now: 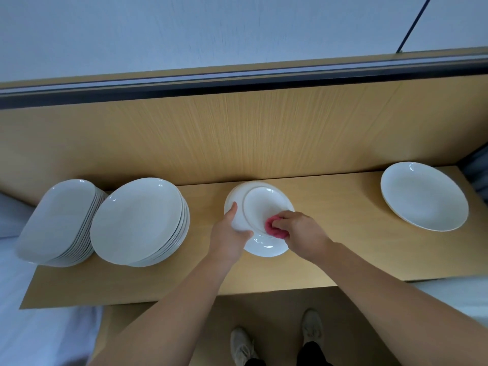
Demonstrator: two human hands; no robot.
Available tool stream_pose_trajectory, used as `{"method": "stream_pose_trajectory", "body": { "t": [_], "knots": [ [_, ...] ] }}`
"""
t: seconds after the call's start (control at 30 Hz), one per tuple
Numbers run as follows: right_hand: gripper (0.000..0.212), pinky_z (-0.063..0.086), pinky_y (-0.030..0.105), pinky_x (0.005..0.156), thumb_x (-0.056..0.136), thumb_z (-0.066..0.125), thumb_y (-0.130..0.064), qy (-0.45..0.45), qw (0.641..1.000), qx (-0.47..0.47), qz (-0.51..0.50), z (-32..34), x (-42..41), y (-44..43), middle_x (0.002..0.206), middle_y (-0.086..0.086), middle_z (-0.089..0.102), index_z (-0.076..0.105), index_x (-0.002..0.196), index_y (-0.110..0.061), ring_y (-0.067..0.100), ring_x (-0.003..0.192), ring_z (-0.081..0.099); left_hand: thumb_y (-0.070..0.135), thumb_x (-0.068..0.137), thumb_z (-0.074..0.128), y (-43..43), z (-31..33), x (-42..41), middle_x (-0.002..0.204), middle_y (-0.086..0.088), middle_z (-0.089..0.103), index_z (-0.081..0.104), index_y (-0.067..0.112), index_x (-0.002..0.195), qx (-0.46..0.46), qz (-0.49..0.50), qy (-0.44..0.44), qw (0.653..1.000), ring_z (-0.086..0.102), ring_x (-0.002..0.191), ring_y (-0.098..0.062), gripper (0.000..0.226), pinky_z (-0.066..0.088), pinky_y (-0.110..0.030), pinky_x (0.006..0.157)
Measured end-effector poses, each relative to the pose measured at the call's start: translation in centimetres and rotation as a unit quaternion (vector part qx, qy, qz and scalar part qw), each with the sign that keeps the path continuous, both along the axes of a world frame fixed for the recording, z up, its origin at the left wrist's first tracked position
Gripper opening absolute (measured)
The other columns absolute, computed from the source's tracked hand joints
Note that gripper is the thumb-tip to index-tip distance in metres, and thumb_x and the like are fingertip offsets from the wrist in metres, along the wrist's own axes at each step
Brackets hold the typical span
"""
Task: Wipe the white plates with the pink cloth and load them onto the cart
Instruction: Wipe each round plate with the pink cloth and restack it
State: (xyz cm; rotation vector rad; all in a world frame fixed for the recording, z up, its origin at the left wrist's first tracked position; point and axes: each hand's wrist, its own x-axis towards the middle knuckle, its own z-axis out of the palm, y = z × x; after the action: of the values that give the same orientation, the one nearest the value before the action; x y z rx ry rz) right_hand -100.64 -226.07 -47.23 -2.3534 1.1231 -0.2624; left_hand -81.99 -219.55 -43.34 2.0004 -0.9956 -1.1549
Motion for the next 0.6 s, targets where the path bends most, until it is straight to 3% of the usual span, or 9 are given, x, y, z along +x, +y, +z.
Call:
{"method": "stream_pose_trajectory", "body": {
  "t": [0.1, 0.17, 0.27, 0.37, 0.47, 0.6],
  "knots": [
    [0.029, 0.05, 0.029, 0.085, 0.087, 0.056, -0.002, -0.006, 0.998, 0.067, 0.012, 1.6, -0.7, -0.1, 0.109, -0.014, 0.063, 0.073, 0.095, -0.024, 0.012, 0.101, 0.058, 0.007, 0.075, 0.074, 0.0, 0.7, -0.5, 0.099, 0.02, 0.053, 0.037, 0.035, 0.133, -0.038, 0.016, 0.009, 0.999, 0.056, 0.094, -0.01, 0.074, 0.044, -0.021, 0.067],
    [0.032, 0.048, 0.024, 0.084, 0.087, 0.056, 0.0, -0.023, 0.998, 0.065, 0.009, 2.7, -1.4, -0.4, 0.108, -0.012, 0.062, 0.074, 0.101, -0.022, 0.009, 0.099, 0.056, 0.008, 0.069, 0.079, 0.0, 1.1, -0.6, 0.1, 0.012, 0.06, 0.043, 0.027, 0.124, -0.029, 0.044, 0.038, 0.998, 0.06, 0.094, -0.013, 0.069, 0.051, -0.028, 0.072],
    [0.038, 0.04, 0.015, 0.08, 0.085, 0.054, 0.005, -0.043, 0.998, 0.039, -0.009, 4.4, -2.6, -1.4, 0.107, -0.01, 0.06, 0.073, 0.109, -0.017, 0.004, 0.093, 0.053, 0.021, 0.065, 0.077, -0.2, 1.8, -0.8, 0.097, 0.002, 0.07, 0.064, 0.021, 0.105, -0.023, 0.051, 0.077, 0.995, 0.066, 0.097, -0.022, 0.041, 0.055, -0.04, 0.08],
    [0.035, 0.038, 0.017, 0.068, 0.083, 0.05, 0.01, -0.073, 0.996, 0.057, -0.013, 6.3, -3.6, -2.2, 0.09, -0.007, 0.058, 0.072, 0.095, -0.014, -0.006, 0.07, 0.05, 0.023, 0.077, 0.072, -0.3, 2.7, -1.7, 0.101, 0.0, 0.07, 0.063, 0.017, 0.109, -0.01, 0.083, 0.11, 0.99, 0.066, 0.097, -0.021, 0.034, 0.055, -0.041, 0.085],
    [0.035, 0.038, 0.018, 0.065, 0.081, 0.047, 0.012, -0.096, 0.993, 0.063, -0.006, 7.6, -4.3, -3.0, 0.085, -0.003, 0.056, 0.07, 0.089, -0.013, -0.005, 0.067, 0.049, 0.018, 0.087, 0.067, -0.5, 3.7, -3.1, 0.103, -0.001, 0.068, 0.06, 0.019, 0.108, -0.015, 0.114, 0.116, 0.987, 0.065, 0.099, -0.021, 0.023, 0.053, -0.046, 0.091],
    [0.038, 0.037, 0.014, 0.067, 0.083, 0.047, 0.011, -0.12, 0.991, 0.065, 0.012, 8.9, -5.3, -3.9, 0.083, -0.011, 0.056, 0.071, 0.089, -0.017, -0.008, 0.069, 0.051, 0.014, 0.087, 0.065, -0.7, 5.5, -5.1, 0.099, 0.001, 0.072, 0.062, 0.026, 0.1, -0.054, 0.106, 0.105, 0.987, 0.068, 0.096, -0.021, 0.018, 0.054, -0.048, 0.09]
  ]
}}
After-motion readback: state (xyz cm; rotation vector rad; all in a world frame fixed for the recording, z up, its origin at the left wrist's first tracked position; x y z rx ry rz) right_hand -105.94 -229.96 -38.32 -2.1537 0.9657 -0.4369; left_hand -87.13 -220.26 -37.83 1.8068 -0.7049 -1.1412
